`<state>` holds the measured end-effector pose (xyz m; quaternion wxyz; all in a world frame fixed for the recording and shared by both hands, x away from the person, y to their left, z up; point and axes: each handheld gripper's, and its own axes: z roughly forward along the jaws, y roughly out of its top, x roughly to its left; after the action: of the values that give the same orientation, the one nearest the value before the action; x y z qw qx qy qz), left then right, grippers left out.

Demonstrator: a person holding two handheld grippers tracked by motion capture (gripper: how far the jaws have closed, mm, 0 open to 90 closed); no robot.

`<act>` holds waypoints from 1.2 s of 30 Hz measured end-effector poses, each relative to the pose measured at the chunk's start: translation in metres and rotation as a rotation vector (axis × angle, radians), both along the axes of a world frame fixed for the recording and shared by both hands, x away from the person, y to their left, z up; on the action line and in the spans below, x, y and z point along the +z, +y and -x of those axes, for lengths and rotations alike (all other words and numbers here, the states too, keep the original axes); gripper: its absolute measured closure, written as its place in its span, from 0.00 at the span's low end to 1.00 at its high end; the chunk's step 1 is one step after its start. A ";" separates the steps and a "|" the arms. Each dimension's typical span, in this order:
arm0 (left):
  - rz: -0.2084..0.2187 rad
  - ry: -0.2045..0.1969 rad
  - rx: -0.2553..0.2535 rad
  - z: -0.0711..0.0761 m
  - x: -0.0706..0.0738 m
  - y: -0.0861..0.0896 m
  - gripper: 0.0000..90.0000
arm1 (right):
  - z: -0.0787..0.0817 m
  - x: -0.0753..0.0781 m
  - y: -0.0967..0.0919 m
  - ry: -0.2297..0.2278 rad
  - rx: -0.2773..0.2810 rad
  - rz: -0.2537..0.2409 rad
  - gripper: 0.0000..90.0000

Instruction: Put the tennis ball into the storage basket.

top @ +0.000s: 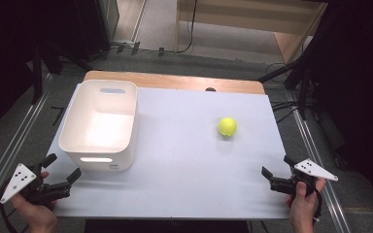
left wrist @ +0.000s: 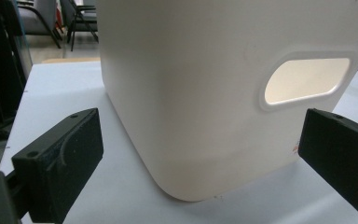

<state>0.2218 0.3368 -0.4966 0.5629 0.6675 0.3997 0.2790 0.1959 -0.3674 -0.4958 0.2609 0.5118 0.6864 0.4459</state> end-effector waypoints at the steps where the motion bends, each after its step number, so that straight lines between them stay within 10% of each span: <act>1: -0.001 0.001 0.000 0.000 0.000 0.000 0.00 | 0.000 0.000 0.000 0.000 0.000 0.000 0.00; 36: -0.010 -0.026 -0.013 -0.002 0.006 0.001 0.00 | -0.099 0.050 0.057 0.240 0.288 0.219 0.00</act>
<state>0.2234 0.3382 -0.4908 0.5666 0.6691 0.3867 0.2860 0.2950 -0.3103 -0.4461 0.1650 0.4265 0.8230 0.3370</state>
